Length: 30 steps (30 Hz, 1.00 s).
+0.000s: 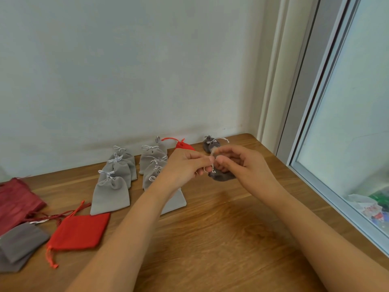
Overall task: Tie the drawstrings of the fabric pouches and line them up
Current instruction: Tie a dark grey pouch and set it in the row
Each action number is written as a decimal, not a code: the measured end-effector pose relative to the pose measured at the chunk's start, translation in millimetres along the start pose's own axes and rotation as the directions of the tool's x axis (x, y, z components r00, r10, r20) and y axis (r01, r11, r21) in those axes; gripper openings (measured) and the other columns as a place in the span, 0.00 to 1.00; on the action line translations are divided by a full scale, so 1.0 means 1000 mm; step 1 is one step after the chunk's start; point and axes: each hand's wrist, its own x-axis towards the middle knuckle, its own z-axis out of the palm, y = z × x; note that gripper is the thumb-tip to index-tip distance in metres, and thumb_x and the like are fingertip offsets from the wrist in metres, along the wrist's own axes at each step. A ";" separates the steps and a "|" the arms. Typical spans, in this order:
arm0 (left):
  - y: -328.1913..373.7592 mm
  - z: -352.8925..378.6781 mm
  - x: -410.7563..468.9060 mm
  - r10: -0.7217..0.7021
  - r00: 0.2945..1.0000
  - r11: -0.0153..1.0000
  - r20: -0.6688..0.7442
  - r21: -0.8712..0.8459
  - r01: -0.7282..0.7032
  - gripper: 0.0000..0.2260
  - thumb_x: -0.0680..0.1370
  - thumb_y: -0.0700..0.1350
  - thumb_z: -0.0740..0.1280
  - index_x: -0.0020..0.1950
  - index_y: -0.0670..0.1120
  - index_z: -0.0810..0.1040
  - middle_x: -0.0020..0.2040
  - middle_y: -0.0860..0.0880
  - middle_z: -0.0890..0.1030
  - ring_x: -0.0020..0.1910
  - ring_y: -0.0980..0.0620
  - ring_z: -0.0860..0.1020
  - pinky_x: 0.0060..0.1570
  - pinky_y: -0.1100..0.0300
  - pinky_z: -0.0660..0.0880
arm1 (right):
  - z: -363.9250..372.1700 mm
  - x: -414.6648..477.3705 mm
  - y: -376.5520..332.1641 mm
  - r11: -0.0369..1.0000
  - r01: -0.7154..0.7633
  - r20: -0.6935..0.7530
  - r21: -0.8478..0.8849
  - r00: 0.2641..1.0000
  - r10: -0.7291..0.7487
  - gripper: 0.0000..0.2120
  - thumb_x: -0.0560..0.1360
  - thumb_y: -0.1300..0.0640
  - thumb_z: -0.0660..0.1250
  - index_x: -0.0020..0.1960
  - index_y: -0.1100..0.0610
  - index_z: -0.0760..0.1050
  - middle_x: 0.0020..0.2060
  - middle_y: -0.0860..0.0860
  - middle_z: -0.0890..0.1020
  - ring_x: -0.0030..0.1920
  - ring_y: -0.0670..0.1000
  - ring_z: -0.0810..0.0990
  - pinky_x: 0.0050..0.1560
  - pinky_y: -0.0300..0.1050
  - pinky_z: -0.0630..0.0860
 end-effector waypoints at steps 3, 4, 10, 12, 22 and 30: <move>0.001 -0.001 0.000 0.010 1.000 1.000 -0.022 -0.014 -0.010 0.08 0.76 0.43 0.70 0.42 0.40 0.85 0.34 0.50 0.81 0.29 0.59 0.70 0.29 0.71 0.66 | 0.001 0.001 0.001 0.999 -0.024 0.000 0.022 1.000 0.024 0.09 0.73 0.59 0.72 0.53 0.52 0.82 0.42 0.48 0.86 0.45 0.46 0.84 0.50 0.40 0.80; 0.001 -0.001 0.000 0.014 1.000 1.000 -0.022 -0.010 -0.014 0.07 0.76 0.43 0.70 0.42 0.41 0.85 0.34 0.50 0.82 0.29 0.58 0.70 0.29 0.72 0.66 | 0.002 0.000 0.001 0.999 -0.033 -0.014 0.034 0.999 0.034 0.09 0.72 0.59 0.73 0.52 0.52 0.83 0.42 0.48 0.86 0.45 0.47 0.84 0.50 0.42 0.80; -0.001 0.002 -0.001 -0.003 1.000 1.000 -0.019 0.002 0.003 0.04 0.75 0.43 0.72 0.44 0.43 0.85 0.37 0.50 0.84 0.29 0.58 0.69 0.29 0.72 0.67 | 0.000 -0.002 0.000 0.995 -0.001 -0.090 -0.103 0.996 -0.009 0.07 0.71 0.59 0.73 0.46 0.49 0.84 0.40 0.44 0.85 0.42 0.42 0.83 0.46 0.36 0.79; -0.001 0.003 -0.001 -0.045 0.998 0.998 -0.037 -0.038 0.043 0.03 0.74 0.42 0.72 0.42 0.43 0.84 0.36 0.51 0.84 0.28 0.58 0.69 0.28 0.71 0.66 | 0.002 -0.001 0.001 0.978 0.021 -0.085 -0.208 0.996 -0.039 0.04 0.73 0.58 0.72 0.47 0.51 0.83 0.39 0.42 0.84 0.41 0.40 0.81 0.42 0.31 0.76; -0.004 0.010 0.001 -0.264 0.955 0.898 0.138 -0.326 0.296 0.04 0.74 0.36 0.68 0.42 0.44 0.77 0.36 0.50 0.82 0.31 0.59 0.76 0.33 0.66 0.68 | 0.006 0.000 0.003 0.960 0.032 -0.120 -0.279 0.990 -0.068 0.02 0.78 0.59 0.66 0.47 0.57 0.77 0.34 0.41 0.78 0.36 0.38 0.76 0.38 0.29 0.68; -0.005 0.000 0.002 -0.402 0.887 0.648 0.228 -0.614 0.451 0.07 0.75 0.34 0.67 0.38 0.41 0.80 0.36 0.45 0.82 0.34 0.54 0.81 0.31 0.68 0.75 | 0.004 -0.002 -0.003 0.988 0.065 -0.026 -0.142 0.997 -0.069 0.03 0.79 0.60 0.65 0.48 0.55 0.77 0.39 0.45 0.83 0.39 0.41 0.80 0.42 0.36 0.76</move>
